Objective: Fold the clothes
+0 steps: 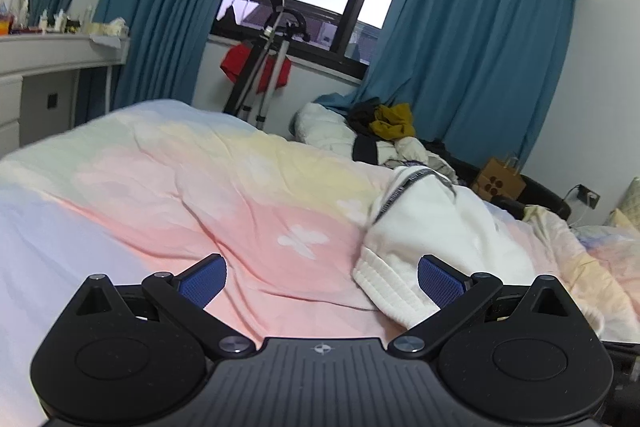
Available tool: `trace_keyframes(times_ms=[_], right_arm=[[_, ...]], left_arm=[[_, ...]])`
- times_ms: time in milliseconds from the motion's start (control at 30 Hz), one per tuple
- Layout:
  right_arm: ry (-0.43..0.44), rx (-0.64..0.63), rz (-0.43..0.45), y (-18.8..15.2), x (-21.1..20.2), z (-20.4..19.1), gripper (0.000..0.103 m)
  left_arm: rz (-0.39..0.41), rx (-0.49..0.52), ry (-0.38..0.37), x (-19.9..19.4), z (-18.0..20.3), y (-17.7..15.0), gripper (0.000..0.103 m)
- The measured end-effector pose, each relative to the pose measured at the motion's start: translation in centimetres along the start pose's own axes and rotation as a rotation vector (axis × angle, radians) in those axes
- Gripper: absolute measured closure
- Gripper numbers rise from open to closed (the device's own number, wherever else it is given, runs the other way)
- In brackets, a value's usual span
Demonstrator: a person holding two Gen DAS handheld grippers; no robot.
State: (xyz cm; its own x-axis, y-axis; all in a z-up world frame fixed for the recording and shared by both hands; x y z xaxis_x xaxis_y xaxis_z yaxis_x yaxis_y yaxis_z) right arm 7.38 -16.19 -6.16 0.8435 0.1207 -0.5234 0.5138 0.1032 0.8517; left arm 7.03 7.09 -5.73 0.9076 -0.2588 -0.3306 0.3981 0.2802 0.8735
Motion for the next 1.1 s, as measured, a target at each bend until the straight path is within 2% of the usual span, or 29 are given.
trace_keyframes(times_ms=[67, 133, 267, 333, 400, 533, 700, 767, 867, 1067, 1100], right_arm=[[0.008, 0.13, 0.029, 0.4, -0.4, 2.1, 0.069], [0.013, 0.253, 0.06, 0.7, -0.8, 4.5, 0.07], [0.01, 0.488, 0.118, 0.5, -1.3, 9.3, 0.071], [0.035, 0.602, 0.152, 0.0, -1.4, 11.6, 0.072], [0.055, 0.64, 0.164, 0.0, -1.4, 12.6, 0.072], [0.075, 0.668, 0.167, -0.1, -0.9, 13.6, 0.072], [0.098, 0.683, 0.159, -0.6, -0.2, 13.8, 0.072], [0.089, 0.669, 0.151, -0.6, 0.1, 13.7, 0.072], [0.078, 0.678, 0.146, -0.9, 0.5, 13.8, 0.072], [0.093, 0.672, 0.136, -1.1, 0.8, 13.6, 0.072], [0.095, 0.652, 0.141, -0.9, 0.7, 13.3, 0.072]], left_arm=[[-0.022, -0.017, -0.028, 0.6, 0.3, -0.1, 0.0], [-0.04, 0.019, -0.023, 1.3, 0.9, -0.3, 0.0], [-0.103, 0.195, -0.01, 3.9, 3.3, -1.1, 0.0], [-0.136, 0.286, -0.019, 5.4, 4.4, -1.8, 0.0], [-0.167, 0.367, -0.029, 7.1, 5.3, -2.6, 0.0], [-0.196, 0.462, 0.009, 11.2, 6.4, -3.7, 0.001], [-0.127, 0.388, -0.003, 15.3, 6.3, -3.6, 0.005], [-0.077, 0.303, -0.01, 16.2, 5.8, -3.4, 0.005], [-0.057, 0.207, -0.033, 16.9, 4.9, -3.7, 0.004], [-0.14, 0.18, 0.072, 18.8, 3.6, -4.5, 0.003], [-0.127, 0.168, 0.091, 18.8, 3.4, -4.3, 0.003]])
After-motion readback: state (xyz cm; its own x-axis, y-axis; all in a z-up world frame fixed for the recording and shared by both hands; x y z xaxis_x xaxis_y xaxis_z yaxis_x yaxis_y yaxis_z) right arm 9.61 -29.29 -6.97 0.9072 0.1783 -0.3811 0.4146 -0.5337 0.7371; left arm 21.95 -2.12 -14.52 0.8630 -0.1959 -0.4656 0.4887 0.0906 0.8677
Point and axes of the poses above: each gripper's, at about its wrist camera, not at the fingertips, and x roughly the way its jaws point, z to its right, y to its top, the point moved 2 cm from there along x, roughly the way its jaws point, and after that the axes turned 7 degrees about -y, right-handed, at the moved point
